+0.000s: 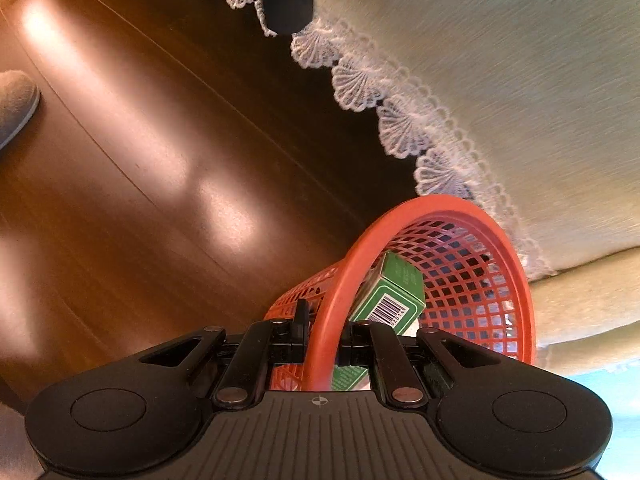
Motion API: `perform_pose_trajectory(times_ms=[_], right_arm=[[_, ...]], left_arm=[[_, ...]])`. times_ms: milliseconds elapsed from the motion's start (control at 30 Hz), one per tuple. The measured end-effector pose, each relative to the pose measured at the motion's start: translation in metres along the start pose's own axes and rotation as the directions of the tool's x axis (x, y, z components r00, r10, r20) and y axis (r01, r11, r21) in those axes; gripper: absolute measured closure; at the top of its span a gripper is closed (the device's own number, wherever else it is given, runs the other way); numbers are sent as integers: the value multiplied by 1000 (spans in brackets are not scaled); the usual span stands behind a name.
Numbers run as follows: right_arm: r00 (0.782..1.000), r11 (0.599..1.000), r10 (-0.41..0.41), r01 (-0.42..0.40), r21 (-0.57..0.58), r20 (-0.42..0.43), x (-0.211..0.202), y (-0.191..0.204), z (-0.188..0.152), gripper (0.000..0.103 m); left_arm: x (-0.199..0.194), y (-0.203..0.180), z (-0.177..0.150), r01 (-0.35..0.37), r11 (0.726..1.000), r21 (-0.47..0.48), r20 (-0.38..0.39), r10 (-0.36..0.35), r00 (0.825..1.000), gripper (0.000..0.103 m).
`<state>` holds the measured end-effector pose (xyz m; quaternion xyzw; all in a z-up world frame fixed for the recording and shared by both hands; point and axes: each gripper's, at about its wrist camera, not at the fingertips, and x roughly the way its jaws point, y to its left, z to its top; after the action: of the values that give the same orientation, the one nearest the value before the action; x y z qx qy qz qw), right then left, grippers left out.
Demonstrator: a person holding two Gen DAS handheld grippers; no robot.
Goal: Organize objects
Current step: 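Lower the red wastebasket with the right tool toward the floor beside the sofa, then open the right tool to release the wastebasket onto the floor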
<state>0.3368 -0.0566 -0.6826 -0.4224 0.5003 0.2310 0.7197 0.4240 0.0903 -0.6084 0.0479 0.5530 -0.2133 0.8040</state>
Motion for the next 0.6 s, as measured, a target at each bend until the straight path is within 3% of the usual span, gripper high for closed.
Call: perform_pose_trajectory(times_ms=[400,467,533,600], right_arm=[[999,999,-30,30,23,29,5,17,-5,94],[999,998,-26,25,49,22,5,15,-5,88],[1000,997,-24,24,80,4,4,14,-5,66],[1000,995,-17,16,99,8,2,15,-7,53]], left_arm=[[15,-7,0,10,1000,21,-9,-10,1000,2],[16,-7,-2,9,1000,27,-12,-9,1000,2],[15,-7,-3,12,1000,23,-11,-12,1000,2],[14,-6,-4,17,1000,24,-10,-17,1000,2]])
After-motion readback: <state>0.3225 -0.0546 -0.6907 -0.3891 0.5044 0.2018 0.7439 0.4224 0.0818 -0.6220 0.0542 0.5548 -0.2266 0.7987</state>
